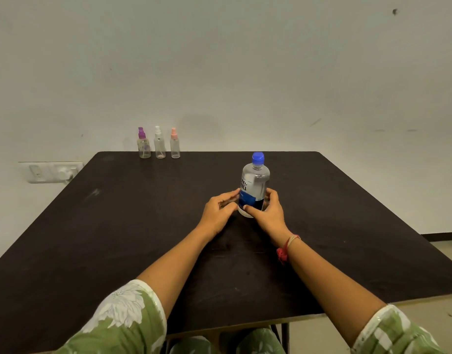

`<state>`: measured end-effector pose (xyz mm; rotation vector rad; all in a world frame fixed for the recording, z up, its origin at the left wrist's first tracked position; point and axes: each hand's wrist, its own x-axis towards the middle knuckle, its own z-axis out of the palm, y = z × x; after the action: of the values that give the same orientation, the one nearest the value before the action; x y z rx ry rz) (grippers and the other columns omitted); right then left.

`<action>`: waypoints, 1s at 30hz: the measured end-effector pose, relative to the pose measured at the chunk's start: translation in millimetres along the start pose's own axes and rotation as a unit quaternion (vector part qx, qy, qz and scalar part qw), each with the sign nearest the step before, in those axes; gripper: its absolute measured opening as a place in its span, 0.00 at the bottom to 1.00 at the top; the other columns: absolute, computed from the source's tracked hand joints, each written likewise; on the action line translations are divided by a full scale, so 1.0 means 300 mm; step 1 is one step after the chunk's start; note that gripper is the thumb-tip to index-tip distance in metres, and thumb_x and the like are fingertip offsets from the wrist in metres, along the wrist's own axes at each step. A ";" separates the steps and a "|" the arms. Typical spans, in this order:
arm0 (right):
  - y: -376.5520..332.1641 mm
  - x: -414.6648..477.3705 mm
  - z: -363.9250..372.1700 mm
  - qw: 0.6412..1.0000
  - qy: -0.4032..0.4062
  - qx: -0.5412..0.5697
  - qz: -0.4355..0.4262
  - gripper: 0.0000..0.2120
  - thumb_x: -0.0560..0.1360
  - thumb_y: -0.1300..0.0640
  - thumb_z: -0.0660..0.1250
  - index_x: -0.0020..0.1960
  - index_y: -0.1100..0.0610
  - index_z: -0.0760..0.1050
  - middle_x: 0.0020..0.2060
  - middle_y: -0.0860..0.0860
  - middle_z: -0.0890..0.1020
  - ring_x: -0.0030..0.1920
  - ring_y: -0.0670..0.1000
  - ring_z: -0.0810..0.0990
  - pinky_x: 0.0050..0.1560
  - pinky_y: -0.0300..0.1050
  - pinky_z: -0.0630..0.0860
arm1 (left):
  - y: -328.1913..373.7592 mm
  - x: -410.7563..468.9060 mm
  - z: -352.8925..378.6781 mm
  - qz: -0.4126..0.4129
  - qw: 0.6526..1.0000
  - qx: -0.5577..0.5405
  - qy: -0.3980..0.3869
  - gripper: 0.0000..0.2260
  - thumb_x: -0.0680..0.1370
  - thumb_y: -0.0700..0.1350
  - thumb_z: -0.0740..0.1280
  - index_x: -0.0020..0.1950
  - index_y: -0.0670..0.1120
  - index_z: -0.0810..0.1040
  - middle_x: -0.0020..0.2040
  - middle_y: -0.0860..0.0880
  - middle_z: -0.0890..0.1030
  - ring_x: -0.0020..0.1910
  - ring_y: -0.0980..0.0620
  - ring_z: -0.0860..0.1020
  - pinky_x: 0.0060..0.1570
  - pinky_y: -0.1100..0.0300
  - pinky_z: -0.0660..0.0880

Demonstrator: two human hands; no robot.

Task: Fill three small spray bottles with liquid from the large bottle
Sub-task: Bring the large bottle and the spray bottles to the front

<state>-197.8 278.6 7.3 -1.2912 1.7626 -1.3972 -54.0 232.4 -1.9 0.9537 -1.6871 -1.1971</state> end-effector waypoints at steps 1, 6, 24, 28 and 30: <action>-0.006 -0.007 -0.001 1.000 0.000 -0.001 0.007 0.39 0.66 0.57 0.77 0.71 0.55 0.60 0.69 0.55 0.68 0.68 0.53 0.68 0.64 0.45 0.69 | -0.002 0.002 -0.001 0.002 1.000 -0.002 0.004 0.20 0.76 0.33 0.61 0.68 0.44 0.73 0.64 0.46 0.78 0.63 0.55 0.75 0.65 0.59 0.71; -0.050 -0.135 0.026 0.987 0.141 -0.024 -0.074 0.32 0.68 0.54 0.75 0.67 0.50 0.65 0.63 0.50 0.67 0.62 0.50 0.69 0.64 0.48 0.69 | -0.024 0.001 -0.030 -0.022 0.997 0.011 0.067 0.17 0.77 0.35 0.64 0.65 0.45 0.74 0.63 0.46 0.76 0.63 0.51 0.74 0.62 0.58 0.72; -0.192 0.154 0.624 0.996 -0.071 0.049 0.026 0.21 0.73 0.62 0.68 0.64 0.55 0.68 0.63 0.54 0.67 0.59 0.46 0.69 0.58 0.37 0.68 | -0.159 0.169 -0.525 -0.079 0.962 0.213 0.152 0.22 0.75 0.44 0.69 0.66 0.46 0.67 0.62 0.47 0.75 0.62 0.48 0.74 0.64 0.50 0.68; -0.194 0.294 0.699 0.998 -0.057 0.026 0.019 0.21 0.73 0.64 0.67 0.64 0.56 0.68 0.64 0.55 0.67 0.62 0.50 0.70 0.58 0.38 0.68 | -0.185 0.290 -0.569 -0.078 0.962 0.211 0.153 0.22 0.75 0.45 0.68 0.67 0.48 0.66 0.63 0.48 0.76 0.62 0.49 0.74 0.63 0.53 0.70; -0.192 0.364 0.738 0.999 -0.048 0.006 0.008 0.21 0.73 0.64 0.67 0.65 0.57 0.68 0.65 0.55 0.65 0.62 0.50 0.71 0.58 0.37 0.68 | -0.205 0.353 -0.588 -0.074 0.964 0.201 0.156 0.21 0.76 0.44 0.67 0.67 0.48 0.67 0.63 0.48 0.76 0.63 0.50 0.74 0.63 0.53 0.70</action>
<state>-32.4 86.5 7.1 -1.3135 1.6930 -1.3131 78.0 63.3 -5.5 1.4572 -1.6497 -0.7511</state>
